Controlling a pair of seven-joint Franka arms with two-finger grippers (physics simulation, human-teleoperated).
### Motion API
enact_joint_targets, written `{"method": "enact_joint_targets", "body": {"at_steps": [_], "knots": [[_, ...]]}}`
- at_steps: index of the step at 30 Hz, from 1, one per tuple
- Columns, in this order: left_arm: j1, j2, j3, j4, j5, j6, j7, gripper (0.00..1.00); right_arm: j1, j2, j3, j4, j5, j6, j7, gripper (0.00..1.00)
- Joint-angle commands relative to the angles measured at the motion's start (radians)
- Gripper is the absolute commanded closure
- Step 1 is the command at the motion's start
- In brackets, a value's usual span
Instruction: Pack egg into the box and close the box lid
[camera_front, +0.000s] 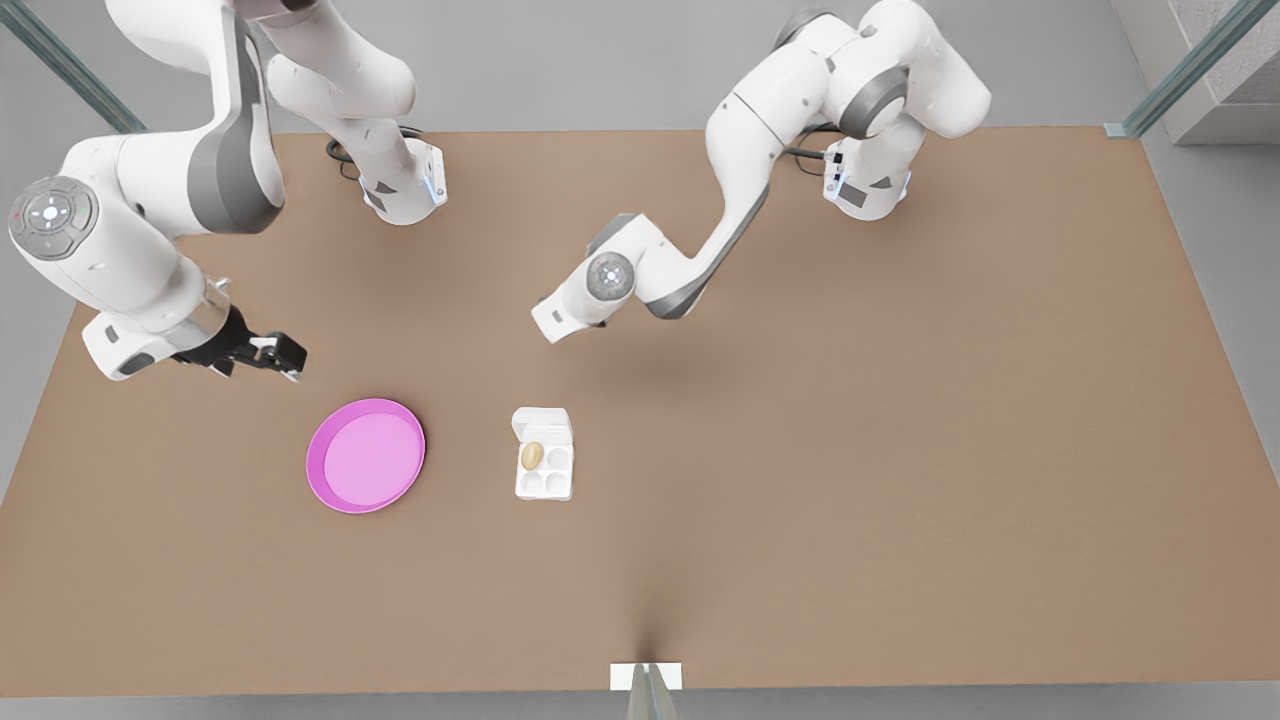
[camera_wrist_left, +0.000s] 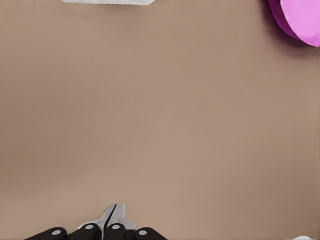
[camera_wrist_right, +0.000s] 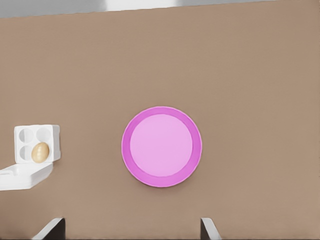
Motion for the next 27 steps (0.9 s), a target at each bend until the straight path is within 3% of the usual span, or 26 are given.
{"method": "enact_joint_targets", "body": {"at_steps": [1,7,27], "knots": [[-0.005,0.042,0.001,0.027,-0.012,0.242,-0.631,0.79,0.000,0.000,0.000,0.003,-0.001,-0.110,-0.188,0.00],[-0.011,0.124,0.006,0.054,0.010,0.322,-0.587,0.79,0.007,0.002,0.002,0.003,-0.002,-0.109,-0.186,0.00],[0.058,0.169,0.029,0.143,0.024,0.323,-0.444,0.79,-0.006,0.074,0.002,0.063,-0.007,-0.102,-0.183,0.00]]}}
